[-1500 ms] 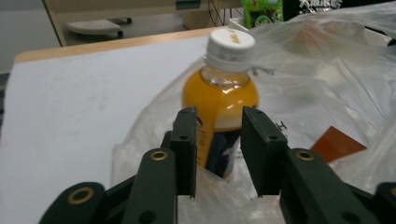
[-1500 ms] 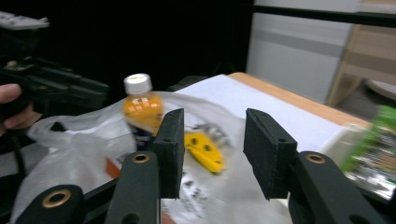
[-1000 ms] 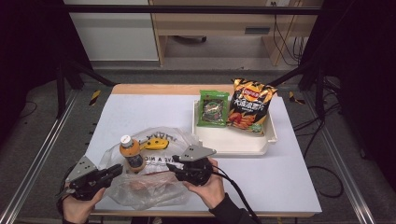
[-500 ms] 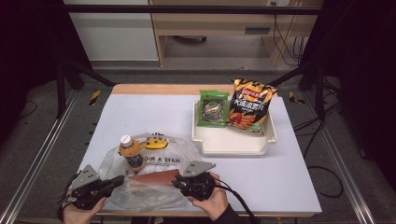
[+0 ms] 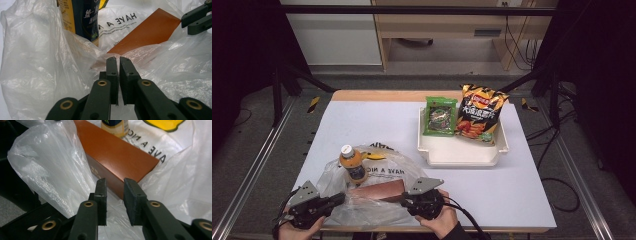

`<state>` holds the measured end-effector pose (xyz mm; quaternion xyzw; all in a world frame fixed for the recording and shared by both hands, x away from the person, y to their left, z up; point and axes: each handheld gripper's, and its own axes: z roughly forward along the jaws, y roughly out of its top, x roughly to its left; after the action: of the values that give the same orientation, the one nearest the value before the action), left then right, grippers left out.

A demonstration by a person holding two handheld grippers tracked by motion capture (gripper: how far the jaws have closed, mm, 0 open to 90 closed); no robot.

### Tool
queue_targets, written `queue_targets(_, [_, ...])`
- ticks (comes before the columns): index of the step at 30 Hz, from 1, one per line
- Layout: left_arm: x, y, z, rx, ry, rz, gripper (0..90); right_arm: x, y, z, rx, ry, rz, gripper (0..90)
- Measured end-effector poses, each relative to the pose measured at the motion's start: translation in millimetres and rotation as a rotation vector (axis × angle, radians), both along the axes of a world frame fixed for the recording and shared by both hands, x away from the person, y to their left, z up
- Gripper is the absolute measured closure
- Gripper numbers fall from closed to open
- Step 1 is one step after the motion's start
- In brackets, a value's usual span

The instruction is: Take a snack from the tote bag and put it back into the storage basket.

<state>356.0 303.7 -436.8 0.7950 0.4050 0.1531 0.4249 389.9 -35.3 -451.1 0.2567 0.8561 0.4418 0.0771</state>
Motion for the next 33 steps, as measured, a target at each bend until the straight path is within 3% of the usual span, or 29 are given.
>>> queue_targets(2, [-0.4, -0.6, -0.1, -0.001, -0.006, 0.007, 85.0, -0.4, 0.7, 1.9, 0.003, -0.009, 0.005, 71.5])
queue_targets(7, [1.6, -1.2, -0.1, 0.012, -0.037, 0.036, 84.7, 4.9, 9.1, 25.4, 0.053, -0.122, 0.045, 59.4])
queue_targets(10, [1.7, -2.2, -0.1, 0.015, -0.054, 0.047, 84.7, 10.7, 15.3, 27.9, 0.053, -0.135, 0.051, 54.6])
queue_targets(14, [3.2, -2.2, -0.6, 0.018, -0.064, 0.052, 84.7, 28.1, 30.3, 19.3, 0.016, -0.107, 0.080, 43.5])
queue_targets(19, [5.7, -3.7, -0.8, 0.010, -0.076, 0.046, 84.8, 37.9, 33.4, 8.7, -0.033, -0.087, 0.104, 31.3])
queue_targets(27, [12.8, -3.4, -0.4, -0.007, -0.090, 0.059, 84.7, 34.0, 34.3, 8.8, -0.071, -0.102, 0.157, 22.9])
queue_targets(30, [14.9, -3.3, -0.6, -0.013, -0.082, 0.058, 84.6, 39.0, 39.2, 3.3, -0.118, -0.106, 0.147, 16.5])
queue_targets(33, [16.0, -3.7, -0.8, -0.008, -0.082, 0.052, 84.5, 41.0, 42.5, -3.1, -0.147, -0.106, 0.153, 17.8])
